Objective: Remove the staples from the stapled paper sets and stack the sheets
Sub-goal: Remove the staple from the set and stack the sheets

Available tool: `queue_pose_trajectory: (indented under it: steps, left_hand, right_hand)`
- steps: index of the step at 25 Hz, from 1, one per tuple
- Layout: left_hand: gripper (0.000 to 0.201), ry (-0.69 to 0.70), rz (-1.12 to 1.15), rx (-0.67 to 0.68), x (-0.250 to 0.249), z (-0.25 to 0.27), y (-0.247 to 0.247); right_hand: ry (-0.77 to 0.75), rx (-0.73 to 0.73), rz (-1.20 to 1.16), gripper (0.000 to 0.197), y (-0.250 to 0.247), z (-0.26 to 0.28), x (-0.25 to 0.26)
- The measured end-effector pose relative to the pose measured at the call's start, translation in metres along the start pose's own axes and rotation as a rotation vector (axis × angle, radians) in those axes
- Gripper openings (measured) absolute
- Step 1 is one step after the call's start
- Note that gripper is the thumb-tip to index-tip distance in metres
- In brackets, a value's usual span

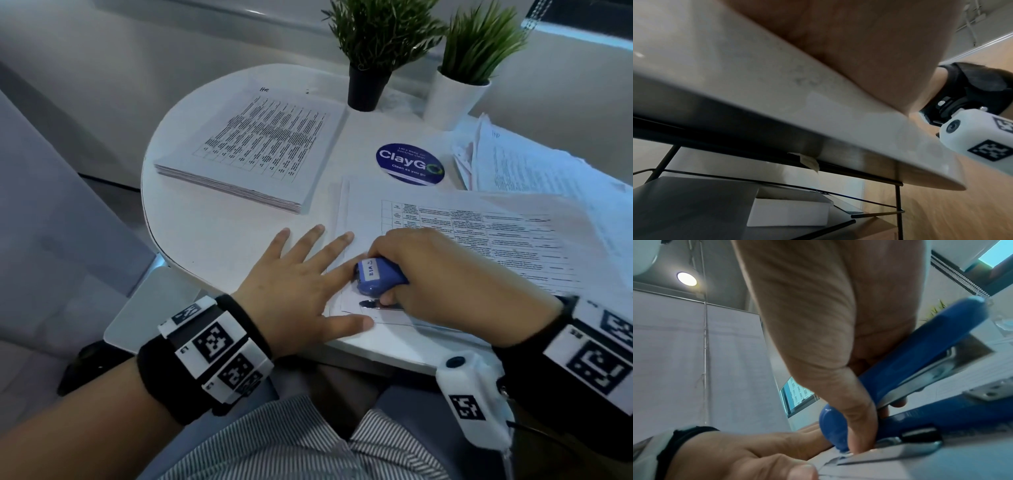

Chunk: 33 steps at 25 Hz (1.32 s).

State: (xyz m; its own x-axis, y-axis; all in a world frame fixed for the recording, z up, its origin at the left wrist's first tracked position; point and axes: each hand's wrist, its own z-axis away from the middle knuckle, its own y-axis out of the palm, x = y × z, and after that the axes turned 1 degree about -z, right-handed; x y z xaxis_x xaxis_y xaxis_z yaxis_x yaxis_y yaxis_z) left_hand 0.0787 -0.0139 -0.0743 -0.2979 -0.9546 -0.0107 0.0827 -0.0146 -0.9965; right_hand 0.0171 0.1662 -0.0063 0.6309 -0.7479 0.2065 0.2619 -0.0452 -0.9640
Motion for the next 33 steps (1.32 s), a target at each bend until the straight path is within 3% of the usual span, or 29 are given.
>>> queue_pose_trajectory:
  steps: [6, 13, 21, 27, 31, 33]
  left_hand:
    - [0.091, -0.014, 0.003, -0.004, -0.003, -0.002, 0.0]
    - [0.092, -0.033, 0.024, 0.023, -0.006, -0.003, -0.003]
    - [0.091, -0.033, 0.05, 0.061, -0.005, -0.002, -0.004]
    - [0.084, -0.008, 0.154, 0.143, 0.008, -0.007, -0.012]
    - [0.076, 0.023, 0.121, 0.177, 0.012, -0.007, -0.013]
    - [0.083, 0.045, 0.071, 0.166, 0.01, -0.006, -0.011]
  right_hand:
    - [-0.034, -0.025, -0.042, 0.024, 0.0, 0.001, 0.001]
    - [-0.243, -0.099, -0.003, 0.03, 0.007, 0.009, 0.003]
    - [-0.116, 0.02, 0.136, 0.036, 0.0, -0.002, 0.004]
    - [-0.113, 0.116, 0.177, 0.039, -0.003, -0.009, 0.008]
    - [-0.169, 0.081, 0.189, 0.041, -0.002, -0.01, 0.007]
    - [-0.248, 0.008, 0.211, 0.039, -0.001, -0.006, 0.006]
